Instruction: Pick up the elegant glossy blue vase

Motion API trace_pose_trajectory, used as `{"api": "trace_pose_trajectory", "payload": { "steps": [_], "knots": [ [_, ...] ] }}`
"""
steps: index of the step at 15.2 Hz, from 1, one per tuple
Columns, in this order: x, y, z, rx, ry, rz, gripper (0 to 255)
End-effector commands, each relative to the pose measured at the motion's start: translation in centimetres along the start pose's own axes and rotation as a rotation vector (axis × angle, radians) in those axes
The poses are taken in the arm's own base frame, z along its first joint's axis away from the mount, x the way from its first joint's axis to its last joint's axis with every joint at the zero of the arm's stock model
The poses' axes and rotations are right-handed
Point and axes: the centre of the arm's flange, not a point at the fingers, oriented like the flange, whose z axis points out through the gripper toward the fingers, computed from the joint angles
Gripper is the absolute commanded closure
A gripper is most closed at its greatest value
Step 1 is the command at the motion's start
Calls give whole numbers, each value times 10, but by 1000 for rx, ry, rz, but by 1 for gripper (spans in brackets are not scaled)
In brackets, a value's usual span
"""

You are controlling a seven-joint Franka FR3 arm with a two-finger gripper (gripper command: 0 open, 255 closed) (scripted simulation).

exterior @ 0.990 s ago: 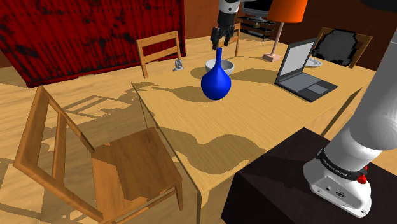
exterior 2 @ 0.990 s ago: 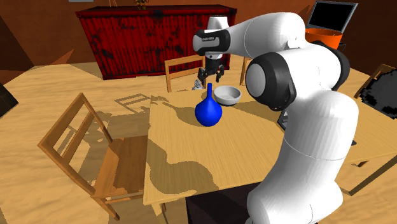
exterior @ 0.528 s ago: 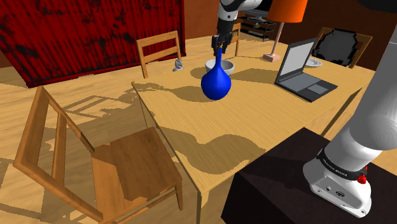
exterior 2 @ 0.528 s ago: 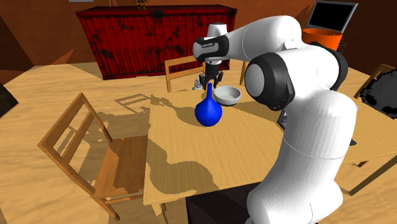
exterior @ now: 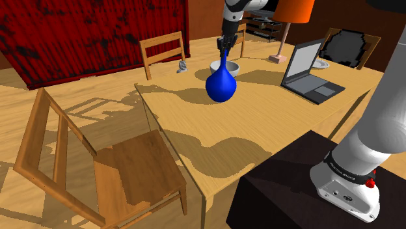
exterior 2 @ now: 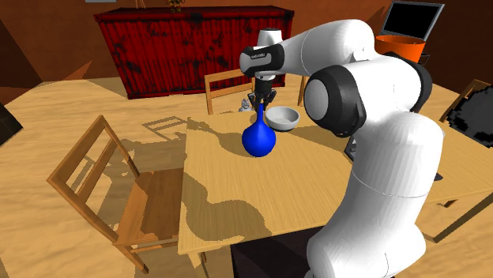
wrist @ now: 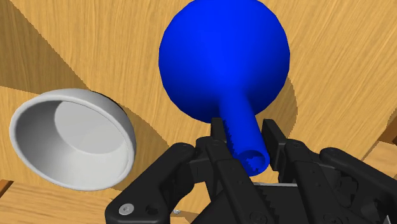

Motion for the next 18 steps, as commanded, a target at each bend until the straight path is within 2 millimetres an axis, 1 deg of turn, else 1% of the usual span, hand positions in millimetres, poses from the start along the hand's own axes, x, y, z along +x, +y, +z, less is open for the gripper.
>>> {"api": "trace_pose_trajectory", "payload": {
  "steps": [1, 16, 18],
  "knots": [
    [0, 0, 1, 0, -1, 0, 255],
    [10, 0, -78, 0, -1, 0, 255],
    [10, -1, -79, 0, -1, 0, 255]
  ]
}}
